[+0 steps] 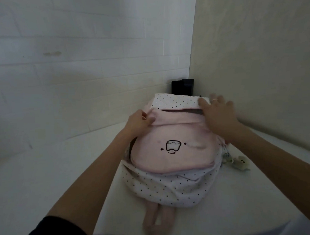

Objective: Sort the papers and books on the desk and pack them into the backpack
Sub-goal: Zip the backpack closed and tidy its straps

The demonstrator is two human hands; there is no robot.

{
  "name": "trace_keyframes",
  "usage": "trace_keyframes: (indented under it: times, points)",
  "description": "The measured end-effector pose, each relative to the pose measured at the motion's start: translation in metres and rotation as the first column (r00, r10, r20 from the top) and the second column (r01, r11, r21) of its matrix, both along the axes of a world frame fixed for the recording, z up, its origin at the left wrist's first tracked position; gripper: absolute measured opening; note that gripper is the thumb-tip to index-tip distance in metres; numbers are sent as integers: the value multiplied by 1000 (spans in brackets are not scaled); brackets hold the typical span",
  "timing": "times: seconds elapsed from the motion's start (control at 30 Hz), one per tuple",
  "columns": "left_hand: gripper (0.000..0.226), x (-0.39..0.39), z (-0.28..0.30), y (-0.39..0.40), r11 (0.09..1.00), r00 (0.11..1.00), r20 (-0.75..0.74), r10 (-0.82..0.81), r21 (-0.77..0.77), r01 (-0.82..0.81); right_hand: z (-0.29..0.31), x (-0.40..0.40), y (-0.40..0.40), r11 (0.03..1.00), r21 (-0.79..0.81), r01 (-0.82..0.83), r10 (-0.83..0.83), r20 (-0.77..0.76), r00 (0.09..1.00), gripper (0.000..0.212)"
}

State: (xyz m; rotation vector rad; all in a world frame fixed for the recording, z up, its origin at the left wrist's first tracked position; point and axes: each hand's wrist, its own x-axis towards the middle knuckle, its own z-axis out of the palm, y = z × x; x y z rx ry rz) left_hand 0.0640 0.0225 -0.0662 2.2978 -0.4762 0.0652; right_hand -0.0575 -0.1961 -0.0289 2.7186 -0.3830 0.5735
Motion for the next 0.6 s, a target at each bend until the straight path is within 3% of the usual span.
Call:
trace_keyframes:
  times: [0.07,0.13,0.2,0.27,0.37,0.43,0.5,0.6]
  points:
    - [33,-6,1,3,999,999,-22,-43,27,43,4,8,32,950,63,-306,296,131,946,63]
    - [21,-16,3,8,995,995,-5,-96,-13,96,2,20,66,810,245,-533,513,145,846,61]
    - [14,-27,8,16,980,986,-2,-167,-114,166,-8,36,92,743,407,-531,558,62,828,56]
    - [27,-37,14,25,941,973,-52,-226,-269,204,-23,53,101,769,427,-476,523,9,852,44]
    - [30,-37,22,39,869,982,-48,-182,-475,138,-34,65,106,706,442,-553,537,174,826,18]
    - [23,-30,22,44,908,996,66,-53,-411,76,-35,63,107,575,571,-585,435,392,810,19]
    - [13,-27,19,43,966,981,186,-58,-236,102,-32,58,103,479,618,-623,235,594,770,20]
    - [51,-26,7,22,964,932,248,-265,103,246,-30,51,93,577,581,-575,165,606,778,25]
